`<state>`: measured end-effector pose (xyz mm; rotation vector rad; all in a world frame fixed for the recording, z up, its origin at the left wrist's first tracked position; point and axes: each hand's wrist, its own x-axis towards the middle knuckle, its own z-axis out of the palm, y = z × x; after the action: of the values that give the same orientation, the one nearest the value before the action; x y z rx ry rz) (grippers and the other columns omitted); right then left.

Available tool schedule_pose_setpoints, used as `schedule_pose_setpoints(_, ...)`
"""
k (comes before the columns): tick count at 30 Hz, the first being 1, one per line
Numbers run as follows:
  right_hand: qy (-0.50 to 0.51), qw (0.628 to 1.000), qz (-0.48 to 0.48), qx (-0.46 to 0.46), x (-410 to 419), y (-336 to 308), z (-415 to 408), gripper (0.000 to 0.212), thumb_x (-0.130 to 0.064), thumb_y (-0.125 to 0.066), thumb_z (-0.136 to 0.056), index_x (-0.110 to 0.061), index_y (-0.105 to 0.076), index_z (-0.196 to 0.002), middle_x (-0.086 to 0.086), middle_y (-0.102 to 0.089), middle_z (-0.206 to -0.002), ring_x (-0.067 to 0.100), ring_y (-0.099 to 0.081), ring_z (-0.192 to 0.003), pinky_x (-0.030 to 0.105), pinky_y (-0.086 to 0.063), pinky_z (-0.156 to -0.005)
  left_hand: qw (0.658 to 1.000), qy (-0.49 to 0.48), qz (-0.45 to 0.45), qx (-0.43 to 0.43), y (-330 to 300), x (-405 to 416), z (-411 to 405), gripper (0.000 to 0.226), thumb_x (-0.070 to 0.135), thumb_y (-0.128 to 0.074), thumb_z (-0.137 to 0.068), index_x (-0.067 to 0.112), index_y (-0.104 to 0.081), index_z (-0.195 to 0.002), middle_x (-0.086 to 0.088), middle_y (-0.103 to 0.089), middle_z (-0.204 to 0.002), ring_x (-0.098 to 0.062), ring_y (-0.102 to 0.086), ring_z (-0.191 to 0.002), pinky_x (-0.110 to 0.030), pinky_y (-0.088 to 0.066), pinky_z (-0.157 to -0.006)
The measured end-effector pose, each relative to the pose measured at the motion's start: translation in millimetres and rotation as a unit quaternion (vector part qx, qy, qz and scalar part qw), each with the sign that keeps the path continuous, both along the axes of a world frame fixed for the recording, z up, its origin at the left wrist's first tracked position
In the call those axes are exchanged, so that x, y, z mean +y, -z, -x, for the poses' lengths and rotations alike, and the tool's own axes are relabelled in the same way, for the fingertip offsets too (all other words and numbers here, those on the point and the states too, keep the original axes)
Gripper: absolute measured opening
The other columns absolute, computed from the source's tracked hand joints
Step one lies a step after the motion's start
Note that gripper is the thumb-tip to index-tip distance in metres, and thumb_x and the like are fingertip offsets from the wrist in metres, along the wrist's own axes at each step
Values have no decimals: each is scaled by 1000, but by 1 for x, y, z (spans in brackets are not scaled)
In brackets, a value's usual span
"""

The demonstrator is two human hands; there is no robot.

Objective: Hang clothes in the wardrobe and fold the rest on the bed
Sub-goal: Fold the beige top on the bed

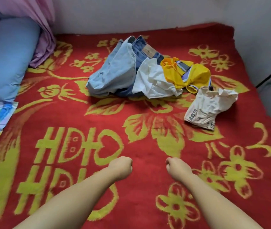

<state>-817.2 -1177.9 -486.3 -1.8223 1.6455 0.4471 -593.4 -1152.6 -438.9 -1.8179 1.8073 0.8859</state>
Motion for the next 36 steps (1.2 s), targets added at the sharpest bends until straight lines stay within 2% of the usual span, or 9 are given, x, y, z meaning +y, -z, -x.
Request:
schedule_pose_setpoints(7,56,985,158,50,-29,136,47,51,-33,-33,-99,-26,-29,-149,-5,-14,-160,13,-7,-148,41,-3,-119,979,106,143,98,100,-99,80,34,15,-38,-94,14,-54,-124,-8,-58,-117,-29,-53,-112,-40,-48,-84)
schedule_pose_setpoints(11,14,965,262,18,-17,163,59,56,-33,-32,-87,-18,-53,-136,5,-45,-147,21,-36,-137,49,-18,-111,946,176,229,147,144,-149,144,54,14,-47,-90,17,-38,-143,-11,-46,-133,-30,-43,-121,-42,-46,-86)
schedule_pose_setpoints(18,23,959,281,-3,-17,171,63,56,-34,-38,-82,-22,-54,-135,3,-47,-146,23,-44,-134,49,-20,-110,912,242,312,113,184,-236,244,62,19,-45,-92,20,-22,-150,-7,-21,-156,-23,-17,-144,-37,-21,-111)
schedule_pose_setpoints(20,25,960,278,-11,-16,169,64,56,-33,-38,-83,-22,-53,-136,2,-44,-147,23,-41,-136,49,-19,-111,919,208,313,120,180,-254,255,36,13,-43,-92,19,-48,-127,-7,-48,-135,-27,-41,-127,-38,-38,-89)
schedule_pose_setpoints(22,28,961,275,-13,-16,169,66,55,-33,-38,-84,-22,-52,-136,2,-43,-148,22,-40,-137,49,-18,-112,927,133,316,155,170,-266,255,12,8,-42,-88,16,-50,-92,-12,-60,-101,-32,-54,-91,-36,-32,-60)
schedule_pose_setpoints(24,31,962,271,-14,-15,169,67,55,-33,-38,-84,-22,-53,-136,2,-44,-148,22,-40,-137,49,-18,-112,934,86,283,202,165,-264,244,12,7,-41,-87,16,-49,-86,-14,-62,-89,-34,-55,-82,-35,-31,-59)
schedule_pose_setpoints(28,37,964,262,6,-13,168,64,56,-34,-38,-83,-23,-55,-134,2,-45,-147,20,-38,-138,48,-18,-113,944,121,203,232,174,-221,204,14,13,-43,-93,14,-48,-106,-12,-58,-105,-34,-55,-97,-41,-43,-74)
schedule_pose_setpoints(31,42,962,270,15,-16,164,62,56,-34,-37,-82,-21,-57,-133,3,-48,-145,22,-42,-136,48,-19,-111,943,121,211,227,172,-215,197,53,19,-49,-93,15,-30,-142,-11,-44,-131,-30,-46,-118,-43,-45,-86)
schedule_pose_setpoints(36,36,958,283,11,-14,161,59,56,-33,-34,-85,-19,-57,-134,3,-49,-144,25,-44,-134,48,-19,-109,938,142,258,182,164,-223,207,66,16,-51,-89,20,-21,-149,-9,-25,-151,-29,-30,-135,-43,-42,-91)
